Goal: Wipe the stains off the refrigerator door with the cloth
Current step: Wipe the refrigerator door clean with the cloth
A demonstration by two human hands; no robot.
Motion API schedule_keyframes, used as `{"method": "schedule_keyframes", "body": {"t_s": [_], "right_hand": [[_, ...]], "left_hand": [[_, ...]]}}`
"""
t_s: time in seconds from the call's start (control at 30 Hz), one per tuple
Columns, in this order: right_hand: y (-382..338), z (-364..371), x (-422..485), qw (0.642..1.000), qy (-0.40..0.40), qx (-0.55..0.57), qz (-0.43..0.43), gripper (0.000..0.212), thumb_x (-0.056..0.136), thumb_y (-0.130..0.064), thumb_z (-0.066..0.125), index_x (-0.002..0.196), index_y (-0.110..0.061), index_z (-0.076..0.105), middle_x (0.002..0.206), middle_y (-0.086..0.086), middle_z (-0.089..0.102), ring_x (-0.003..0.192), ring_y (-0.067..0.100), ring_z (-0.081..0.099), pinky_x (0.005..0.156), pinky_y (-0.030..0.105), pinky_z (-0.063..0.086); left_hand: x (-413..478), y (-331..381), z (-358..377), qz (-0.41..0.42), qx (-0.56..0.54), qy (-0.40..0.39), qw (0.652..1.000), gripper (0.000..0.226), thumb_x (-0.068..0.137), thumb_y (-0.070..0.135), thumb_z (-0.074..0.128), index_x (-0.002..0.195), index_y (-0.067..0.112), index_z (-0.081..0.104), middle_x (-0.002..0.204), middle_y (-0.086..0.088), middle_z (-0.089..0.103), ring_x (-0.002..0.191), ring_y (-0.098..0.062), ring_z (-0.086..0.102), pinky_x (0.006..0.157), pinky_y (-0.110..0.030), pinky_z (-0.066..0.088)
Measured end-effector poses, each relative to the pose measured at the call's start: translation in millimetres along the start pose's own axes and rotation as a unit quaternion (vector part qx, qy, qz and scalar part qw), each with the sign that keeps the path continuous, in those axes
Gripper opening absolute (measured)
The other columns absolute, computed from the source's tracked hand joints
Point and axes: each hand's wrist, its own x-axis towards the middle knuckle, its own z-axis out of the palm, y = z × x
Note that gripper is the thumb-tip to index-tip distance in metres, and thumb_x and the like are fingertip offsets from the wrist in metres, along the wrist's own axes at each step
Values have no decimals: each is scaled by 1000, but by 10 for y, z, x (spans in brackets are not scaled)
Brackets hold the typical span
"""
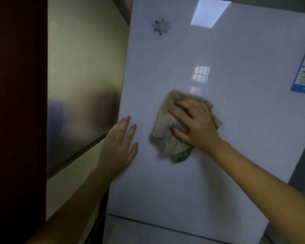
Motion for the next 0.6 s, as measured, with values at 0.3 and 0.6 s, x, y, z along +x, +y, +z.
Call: {"method": "schedule_keyframes", "body": {"t_s": [0.3, 0.6], "right_hand": [[-617, 399, -120, 998, -37, 45, -20, 53, 87, -38, 73, 134, -15, 64, 139, 16, 60, 131, 32, 51, 106, 46, 38], [-964, 483, -999, 978, -132, 84, -140, 46, 96, -41, 63, 134, -16, 65, 141, 12, 61, 134, 30, 52, 108, 44, 39]], "left_hand": [[-742, -19, 33, -21, -20, -60, 998, 54, 98, 32, 52, 143, 2, 49, 153, -21, 45, 141, -33, 43, 113, -41, 39], [-927, -29, 57, -23, -38, -77, 996, 54, 97, 28, 52, 143, 1, 50, 156, -22, 40, 144, -34, 41, 117, -41, 36]]}}
